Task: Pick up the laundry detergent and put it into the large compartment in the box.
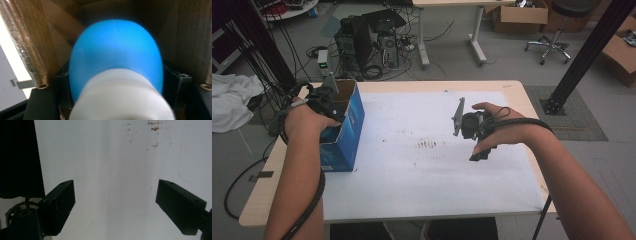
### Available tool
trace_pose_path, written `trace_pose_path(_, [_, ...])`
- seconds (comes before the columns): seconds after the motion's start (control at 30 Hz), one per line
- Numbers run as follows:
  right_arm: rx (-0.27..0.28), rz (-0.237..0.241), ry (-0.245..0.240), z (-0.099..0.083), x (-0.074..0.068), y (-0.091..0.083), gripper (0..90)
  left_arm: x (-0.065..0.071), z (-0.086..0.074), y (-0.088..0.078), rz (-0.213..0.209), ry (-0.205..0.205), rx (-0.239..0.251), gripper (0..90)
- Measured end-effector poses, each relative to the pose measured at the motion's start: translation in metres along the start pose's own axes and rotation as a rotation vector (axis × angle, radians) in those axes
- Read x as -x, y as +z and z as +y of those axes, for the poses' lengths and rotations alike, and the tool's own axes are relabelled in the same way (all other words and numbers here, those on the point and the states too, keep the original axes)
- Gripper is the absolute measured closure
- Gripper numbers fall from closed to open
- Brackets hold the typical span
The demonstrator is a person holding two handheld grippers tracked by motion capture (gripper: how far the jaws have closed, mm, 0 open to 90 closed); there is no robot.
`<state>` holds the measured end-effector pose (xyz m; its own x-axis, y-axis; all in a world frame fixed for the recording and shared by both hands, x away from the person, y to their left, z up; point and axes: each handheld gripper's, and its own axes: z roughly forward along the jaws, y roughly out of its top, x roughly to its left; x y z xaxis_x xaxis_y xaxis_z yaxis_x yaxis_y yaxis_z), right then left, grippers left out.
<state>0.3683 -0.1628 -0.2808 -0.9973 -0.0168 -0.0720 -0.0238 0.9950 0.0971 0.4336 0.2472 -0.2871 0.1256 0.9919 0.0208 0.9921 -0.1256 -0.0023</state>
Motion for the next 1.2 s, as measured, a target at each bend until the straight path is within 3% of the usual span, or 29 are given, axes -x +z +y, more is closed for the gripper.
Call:
trace_pose_path(0.4, [0.001,-0.001,-0.005,0.0,0.0,0.001,15.9,0.001,-0.001,-0.003,0.006,-0.008,0.007,28.2])
trace_pose_path(0.77, [0.006,0.001,-0.015,0.001,0.0,0.002,15.9,0.0,-0.006,-0.027,0.024,-0.005,0.035,27.9])
trace_pose_path(0.83, [0.004,0.002,-0.011,0.001,0.0,0.002,15.9,0.0,-0.007,-0.031,0.034,-0.008,0.041,23.7])
trace_pose_path(1.2, [0.002,0.006,-0.014,0.002,0.0,0.003,15.9,0.008,-0.008,-0.044,0.05,0.02,0.051,18.6])
